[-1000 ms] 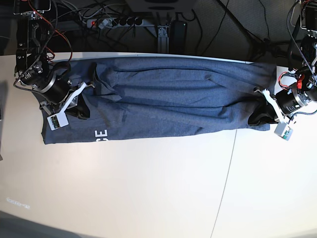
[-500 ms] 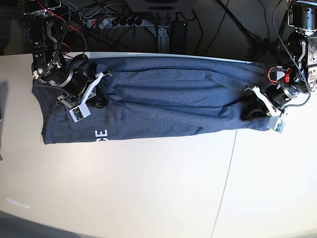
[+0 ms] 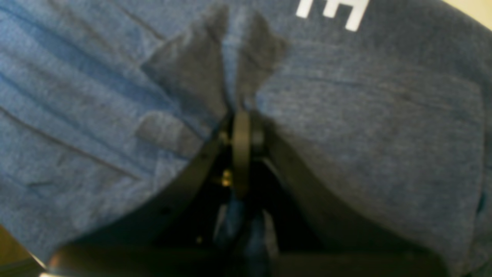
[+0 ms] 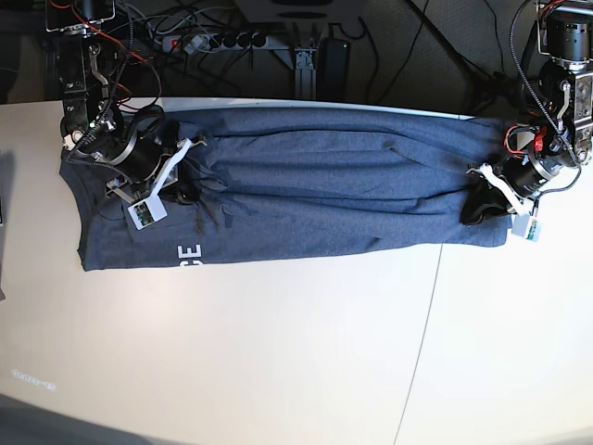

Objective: Fold the T-shirt properly

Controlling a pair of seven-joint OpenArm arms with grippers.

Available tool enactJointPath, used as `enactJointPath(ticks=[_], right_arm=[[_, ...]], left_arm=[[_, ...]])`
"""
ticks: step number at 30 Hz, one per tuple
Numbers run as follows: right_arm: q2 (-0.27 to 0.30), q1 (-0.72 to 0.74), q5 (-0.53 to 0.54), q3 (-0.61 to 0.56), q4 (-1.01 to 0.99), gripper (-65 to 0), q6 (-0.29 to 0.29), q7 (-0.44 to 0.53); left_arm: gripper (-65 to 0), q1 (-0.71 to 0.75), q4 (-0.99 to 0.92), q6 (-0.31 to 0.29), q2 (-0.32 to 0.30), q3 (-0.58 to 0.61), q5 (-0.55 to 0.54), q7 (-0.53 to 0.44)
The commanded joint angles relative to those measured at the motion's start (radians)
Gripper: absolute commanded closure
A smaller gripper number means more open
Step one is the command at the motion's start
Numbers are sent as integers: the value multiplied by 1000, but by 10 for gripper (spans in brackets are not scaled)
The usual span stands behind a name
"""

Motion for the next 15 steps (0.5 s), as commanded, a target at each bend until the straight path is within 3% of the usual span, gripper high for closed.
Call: enactJointPath(ticks=[1,5,7,15], right_arm=[[14,5,-34,9,-5,0,85,-30],[14,4,-26,9,-10,0,85,-30],[14,4,-26,9,-10,0,85,-31],[14,4,-26,9,-10,0,85,-31]], left_arm=[[0,-5,-1,14,-19,-12,36,21],[0,-5,2,11,-19,-55,-11,-22],[-53,-4,21,-15,-20,-95,-39,-12],[-77,1,134,-26,-40,-262,-220,177]])
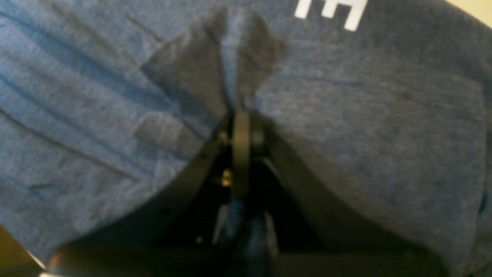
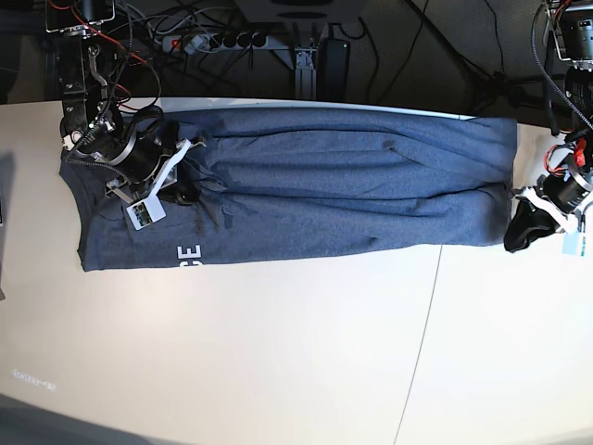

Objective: Fold the T-shirt properly

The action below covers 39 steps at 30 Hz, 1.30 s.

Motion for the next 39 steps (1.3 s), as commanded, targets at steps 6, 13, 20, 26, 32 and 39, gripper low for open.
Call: enactJointPath(ticks=[6,13,20,26,32,39], right_arm=[[14,2,-36,7,-2,0,82,-36],[14,2,-36,7,-2,0,82,-37],[14,2,-36,7,-2,0,82,-41],[14,2,-36,7,-2,0,82,-41],[14,2,-20,7,-2,0,82,-41],[14,2,1,7,-2,0,82,-41]], left_arm=[[-241,78,23,-15,-72,-53,-253,150],[-308,168,22,-15,-82,-53,-299,193],[-308,172,18,-15,-81,-53,-276,188],[-308,169,-56,-15,-81,-53,-248,135],[-308,169,-131,-15,-78,-51,-255,135],[-308,169,-132,-15,-78,-37,-296,164]])
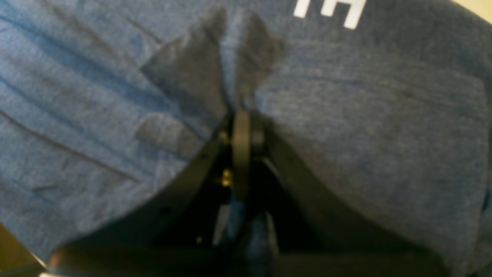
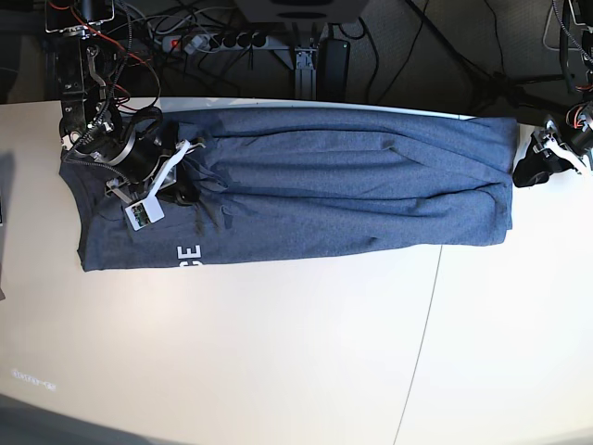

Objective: Fold the T-shirt properly

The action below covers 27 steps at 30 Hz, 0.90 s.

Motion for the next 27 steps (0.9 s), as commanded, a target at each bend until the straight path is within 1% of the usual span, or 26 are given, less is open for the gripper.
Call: enactJointPath(ticks=[1,7,14,19,23,27], right_arm=[[13,2,-25,6,0,0,81,-34],[14,2,-26,6,0,0,81,-34],[14,2,-26,6,0,0,81,-34],[13,2,-25,6,0,0,81,-34],[13,2,-25,6,0,0,81,-34],[13,2,-25,6,0,0,81,-34]], left_arm=[[-308,-5,8,-12,-19,10,-18,14],[-308,-45,8,-12,-19,89,-13,26],[-308,-95,8,-12,-19,92,-19,70],[-308,-105,8,-12,-19,111,-20,73],[-308,-105,8,-12,-19,145,-10,65],[-303,-105,8,-12,-19,154,13,10]])
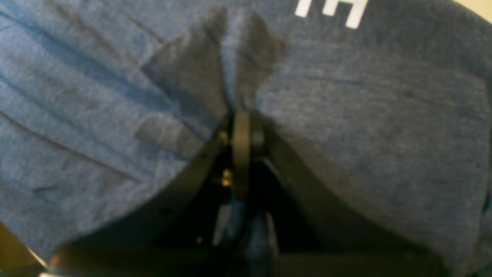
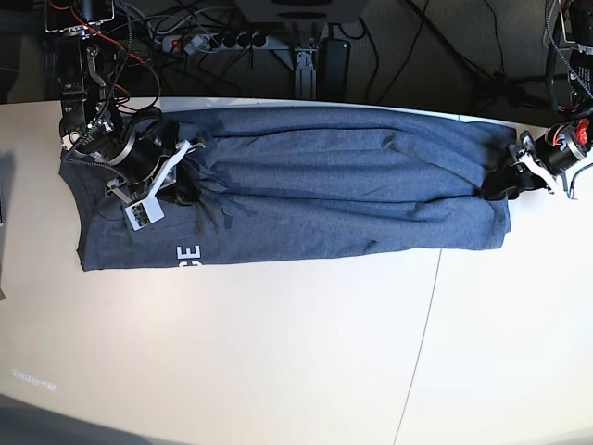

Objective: Fold the T-shirt properly

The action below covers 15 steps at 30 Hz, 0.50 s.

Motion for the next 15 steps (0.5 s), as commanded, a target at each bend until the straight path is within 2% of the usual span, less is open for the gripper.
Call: enactJointPath(ticks=[1,2,7,11,15], right_arm=[[13,2,-26,6,0,0,80,-34],[13,2,-26,6,0,0,81,-34],[13,2,-26,6,0,0,80,-34],[14,2,-26,6,0,0,81,-34],[14,2,-25,6,0,0,80,-34]], left_arm=[[-285,-9,7,-12,-19,-4,15,-8],[-251,-13,7,-12,-19,-4,23,-13],[-2,-39,7,-12,-19,-4,55,-29],[0,-38,7,-12,-19,-4,70,-85],[0,-38,7,-12,-19,-4,148,-145]])
